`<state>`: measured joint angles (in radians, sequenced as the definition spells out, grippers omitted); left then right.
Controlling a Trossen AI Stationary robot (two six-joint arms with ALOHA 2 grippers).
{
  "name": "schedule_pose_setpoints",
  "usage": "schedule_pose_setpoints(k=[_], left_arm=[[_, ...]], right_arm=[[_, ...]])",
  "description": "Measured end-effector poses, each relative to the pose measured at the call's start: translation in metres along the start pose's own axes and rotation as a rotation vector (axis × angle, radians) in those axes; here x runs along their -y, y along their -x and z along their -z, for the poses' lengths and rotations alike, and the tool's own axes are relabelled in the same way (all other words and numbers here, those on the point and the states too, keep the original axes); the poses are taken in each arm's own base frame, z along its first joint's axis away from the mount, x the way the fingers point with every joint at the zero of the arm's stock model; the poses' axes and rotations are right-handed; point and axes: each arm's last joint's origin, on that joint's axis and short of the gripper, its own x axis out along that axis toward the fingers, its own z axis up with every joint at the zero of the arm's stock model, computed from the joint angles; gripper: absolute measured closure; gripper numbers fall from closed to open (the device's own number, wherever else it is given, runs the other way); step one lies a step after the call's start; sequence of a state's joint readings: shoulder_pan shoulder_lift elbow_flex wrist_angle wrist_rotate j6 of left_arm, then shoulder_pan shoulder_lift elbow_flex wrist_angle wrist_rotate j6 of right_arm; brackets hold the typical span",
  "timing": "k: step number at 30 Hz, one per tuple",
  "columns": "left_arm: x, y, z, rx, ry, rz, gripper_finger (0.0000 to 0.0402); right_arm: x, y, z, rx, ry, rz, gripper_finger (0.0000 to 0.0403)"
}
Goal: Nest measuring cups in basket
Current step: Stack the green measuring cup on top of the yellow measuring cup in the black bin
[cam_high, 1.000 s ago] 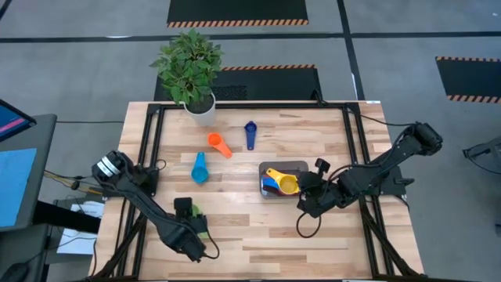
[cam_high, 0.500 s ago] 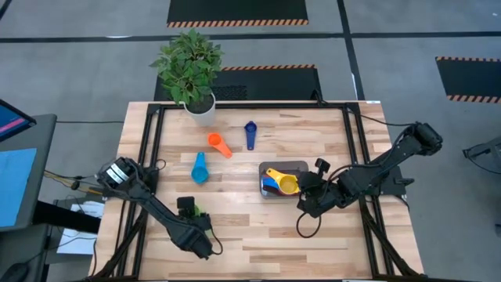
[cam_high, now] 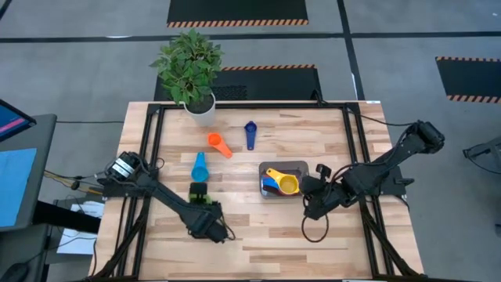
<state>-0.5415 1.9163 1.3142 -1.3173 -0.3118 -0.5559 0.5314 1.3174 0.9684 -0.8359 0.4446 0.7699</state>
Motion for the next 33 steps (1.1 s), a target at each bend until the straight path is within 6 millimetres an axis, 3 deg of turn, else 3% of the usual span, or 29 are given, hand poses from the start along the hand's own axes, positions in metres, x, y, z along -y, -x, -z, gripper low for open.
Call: schedule_pose_setpoints(k=[4, 10, 15, 21, 25, 29, 33], left_arm=[[-0.024, 0.020, -0.022, 0.116, -0.086, -0.099, 0.0401], [-0.073, 0.043, -0.065, 0.308, -0.201, -0.156, 0.0401], [-0.112, 0.055, -0.101, 0.538, -0.335, -0.122, 0.0401], [-0.140, 0.059, -0.121, 0.732, -0.593, -0.112, 0.0401], [-0.147, 0.042, -0.140, 0.785, -0.719, -0.130, 0.0401], [-0.140, 0.018, -0.165, 0.739, -0.883, -0.176, 0.0401], [-0.136, 0.012, -0.180, 0.674, -1.009, -0.177, 0.0401]], right_arm=[[-0.001, 0.012, 0.012, -0.079, -0.024, -0.058, 0.0333], [-0.004, 0.029, 0.040, -0.163, -0.106, 0.004, 0.0333], [-0.013, 0.038, 0.057, -0.109, -0.152, 0.042, 0.0333], [-0.021, 0.049, 0.072, -0.065, -0.171, 0.013, 0.0333], [-0.024, 0.056, 0.082, -0.062, -0.181, -0.007, 0.0333], [-0.027, 0.060, 0.089, -0.051, -0.200, -0.026, 0.0333], [-0.029, 0.064, 0.095, -0.052, -0.209, -0.043, 0.0333]])
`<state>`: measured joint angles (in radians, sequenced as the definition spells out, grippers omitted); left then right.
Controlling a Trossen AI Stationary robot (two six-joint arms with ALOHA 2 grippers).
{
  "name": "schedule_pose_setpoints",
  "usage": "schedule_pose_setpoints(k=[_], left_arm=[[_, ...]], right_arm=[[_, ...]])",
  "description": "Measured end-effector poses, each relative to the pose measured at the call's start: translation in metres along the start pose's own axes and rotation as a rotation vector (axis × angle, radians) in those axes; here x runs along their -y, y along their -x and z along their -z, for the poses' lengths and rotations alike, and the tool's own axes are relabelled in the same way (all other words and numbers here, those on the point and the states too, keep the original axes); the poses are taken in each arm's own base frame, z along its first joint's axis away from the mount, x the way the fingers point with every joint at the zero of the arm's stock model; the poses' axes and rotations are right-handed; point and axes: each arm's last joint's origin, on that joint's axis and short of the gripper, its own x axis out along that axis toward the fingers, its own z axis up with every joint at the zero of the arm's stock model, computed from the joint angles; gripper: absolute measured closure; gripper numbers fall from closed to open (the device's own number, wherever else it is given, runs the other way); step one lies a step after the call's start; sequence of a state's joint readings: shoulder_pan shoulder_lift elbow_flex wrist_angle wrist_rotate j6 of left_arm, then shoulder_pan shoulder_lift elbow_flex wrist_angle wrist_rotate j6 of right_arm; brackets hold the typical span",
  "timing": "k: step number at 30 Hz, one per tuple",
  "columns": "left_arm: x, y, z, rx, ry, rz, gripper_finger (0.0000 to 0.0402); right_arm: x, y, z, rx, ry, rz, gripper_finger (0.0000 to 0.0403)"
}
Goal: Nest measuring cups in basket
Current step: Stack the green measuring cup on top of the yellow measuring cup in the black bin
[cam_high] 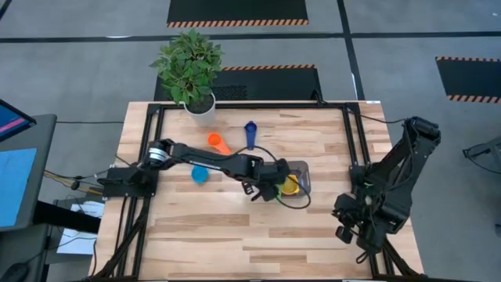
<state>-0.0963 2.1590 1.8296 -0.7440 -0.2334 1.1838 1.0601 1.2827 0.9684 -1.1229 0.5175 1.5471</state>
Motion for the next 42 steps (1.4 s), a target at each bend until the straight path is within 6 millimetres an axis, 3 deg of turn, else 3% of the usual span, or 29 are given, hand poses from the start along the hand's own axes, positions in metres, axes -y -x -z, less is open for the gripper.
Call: schedule_pose_setpoints(k=[8, 24, 31, 33, 42], left_arm=[[-0.020, 0.001, -0.011, 0.068, -0.040, 0.096, 0.0401], [-0.028, 0.002, -0.018, 0.203, 0.082, 0.066, 0.0401], [-0.020, -0.031, -0.022, 0.134, 0.074, 0.062, 0.0401], [-0.020, -0.031, -0.022, 0.062, 0.053, 0.026, 0.0401], [-0.028, -0.025, -0.016, 0.129, 0.109, 0.043, 0.0401]], right_arm=[[-0.001, 0.003, 0.006, 0.003, 0.004, -0.018, 0.0333], [0.000, 0.003, 0.006, 0.003, 0.013, -0.016, 0.0333], [-0.001, 0.003, 0.006, 0.001, 0.013, -0.019, 0.0333], [-0.001, 0.004, 0.007, 0.000, 0.017, -0.020, 0.0333], [-0.001, 0.005, 0.008, -0.003, 0.020, -0.030, 0.0333]])
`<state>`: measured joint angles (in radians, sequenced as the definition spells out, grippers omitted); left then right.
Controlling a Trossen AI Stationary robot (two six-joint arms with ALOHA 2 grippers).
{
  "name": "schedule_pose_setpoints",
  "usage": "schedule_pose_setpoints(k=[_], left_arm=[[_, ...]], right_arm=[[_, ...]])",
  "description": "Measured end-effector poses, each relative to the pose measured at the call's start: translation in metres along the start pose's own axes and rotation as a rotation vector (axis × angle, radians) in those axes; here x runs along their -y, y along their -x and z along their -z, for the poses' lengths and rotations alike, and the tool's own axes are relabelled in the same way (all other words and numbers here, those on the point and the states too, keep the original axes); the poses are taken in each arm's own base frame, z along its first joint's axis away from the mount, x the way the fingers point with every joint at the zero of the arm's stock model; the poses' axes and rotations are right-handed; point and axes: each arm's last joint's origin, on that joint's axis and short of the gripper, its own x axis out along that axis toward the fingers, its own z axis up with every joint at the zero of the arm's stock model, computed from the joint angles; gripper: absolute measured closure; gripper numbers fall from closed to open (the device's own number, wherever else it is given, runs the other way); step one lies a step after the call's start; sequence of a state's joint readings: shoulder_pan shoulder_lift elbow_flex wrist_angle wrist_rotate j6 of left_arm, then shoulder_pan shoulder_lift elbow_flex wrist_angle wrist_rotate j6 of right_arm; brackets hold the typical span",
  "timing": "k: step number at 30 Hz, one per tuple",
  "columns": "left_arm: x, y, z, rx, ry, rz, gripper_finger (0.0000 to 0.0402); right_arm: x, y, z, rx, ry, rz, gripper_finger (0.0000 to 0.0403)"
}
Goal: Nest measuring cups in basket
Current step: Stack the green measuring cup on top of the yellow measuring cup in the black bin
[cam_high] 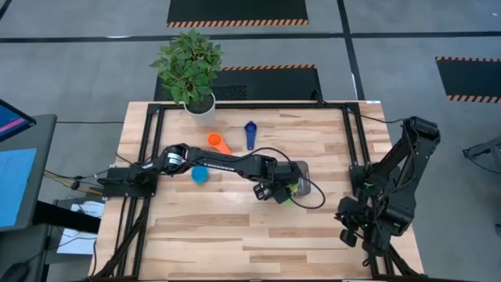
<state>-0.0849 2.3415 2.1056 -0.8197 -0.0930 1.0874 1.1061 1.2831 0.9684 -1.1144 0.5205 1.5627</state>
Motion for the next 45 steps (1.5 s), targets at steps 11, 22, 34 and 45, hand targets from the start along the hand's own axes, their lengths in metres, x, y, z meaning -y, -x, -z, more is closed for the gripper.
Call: schedule_pose_setpoints(k=[11, 22, 34, 45], left_arm=[[0.0026, -0.0001, 0.0012, -0.007, 0.148, 0.029, 0.0396], [0.0025, 0.0000, 0.0004, -0.016, 0.175, 0.018, 0.0389], [0.0063, 0.0006, -0.0039, -0.035, 0.246, 0.020, 0.0375], [0.0056, 0.0006, -0.0026, -0.075, 0.296, -0.010, 0.0289]], right_arm=[[0.0000, 0.0000, 0.0002, -0.005, 0.000, 0.000, 0.0333], [0.0000, 0.0000, 0.0008, -0.026, -0.001, 0.000, 0.0333], [0.0000, 0.0000, 0.0008, -0.026, 0.001, 0.000, 0.0333], [0.0000, 0.0000, 0.0008, -0.026, 0.001, 0.000, 0.0333]])
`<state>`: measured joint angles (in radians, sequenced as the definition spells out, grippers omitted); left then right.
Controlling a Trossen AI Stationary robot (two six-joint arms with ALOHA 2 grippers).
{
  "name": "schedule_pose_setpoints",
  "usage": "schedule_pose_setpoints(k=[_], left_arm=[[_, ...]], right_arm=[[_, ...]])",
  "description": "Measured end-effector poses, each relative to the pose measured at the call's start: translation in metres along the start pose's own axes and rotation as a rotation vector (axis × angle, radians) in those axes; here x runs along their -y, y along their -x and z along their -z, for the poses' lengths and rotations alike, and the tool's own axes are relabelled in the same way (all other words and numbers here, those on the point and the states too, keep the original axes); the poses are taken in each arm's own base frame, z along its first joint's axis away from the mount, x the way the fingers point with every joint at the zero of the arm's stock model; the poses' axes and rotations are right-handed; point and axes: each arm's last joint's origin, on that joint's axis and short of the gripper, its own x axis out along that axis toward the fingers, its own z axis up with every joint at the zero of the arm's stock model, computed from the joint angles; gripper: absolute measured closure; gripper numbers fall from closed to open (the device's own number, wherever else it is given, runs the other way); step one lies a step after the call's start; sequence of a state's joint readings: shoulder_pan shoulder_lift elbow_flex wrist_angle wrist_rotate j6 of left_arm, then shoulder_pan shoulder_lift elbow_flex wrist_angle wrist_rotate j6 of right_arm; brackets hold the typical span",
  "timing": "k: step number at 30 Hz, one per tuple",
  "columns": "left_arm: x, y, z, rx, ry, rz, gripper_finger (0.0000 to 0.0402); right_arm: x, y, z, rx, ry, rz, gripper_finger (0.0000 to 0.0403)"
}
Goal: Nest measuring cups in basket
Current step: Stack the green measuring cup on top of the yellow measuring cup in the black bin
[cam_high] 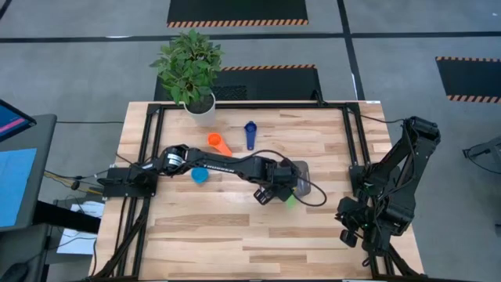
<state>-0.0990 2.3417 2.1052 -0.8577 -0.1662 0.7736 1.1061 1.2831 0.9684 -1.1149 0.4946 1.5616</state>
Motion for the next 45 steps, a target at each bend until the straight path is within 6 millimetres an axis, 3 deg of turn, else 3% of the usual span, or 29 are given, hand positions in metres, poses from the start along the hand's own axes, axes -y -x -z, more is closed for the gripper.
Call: schedule_pose_setpoints(k=[8, 19, 37, 45], left_arm=[[0.003, 0.001, 0.000, -0.036, 0.030, -0.008, 0.0284], [-0.012, 0.023, -0.009, 0.003, 0.084, -0.085, 0.0285], [-0.013, 0.026, -0.011, 0.003, 0.199, -0.102, 0.0285], [-0.015, 0.029, -0.035, 0.236, 0.287, -0.130, 0.0298]], right_arm=[[0.000, 0.000, 0.000, 0.000, 0.025, 0.001, 0.0333], [0.000, 0.000, 0.000, 0.000, 0.025, 0.000, 0.0333], [0.000, 0.000, 0.000, 0.000, 0.048, 0.000, 0.0333], [0.000, 0.000, 0.000, 0.002, 0.049, 0.000, 0.0333]])
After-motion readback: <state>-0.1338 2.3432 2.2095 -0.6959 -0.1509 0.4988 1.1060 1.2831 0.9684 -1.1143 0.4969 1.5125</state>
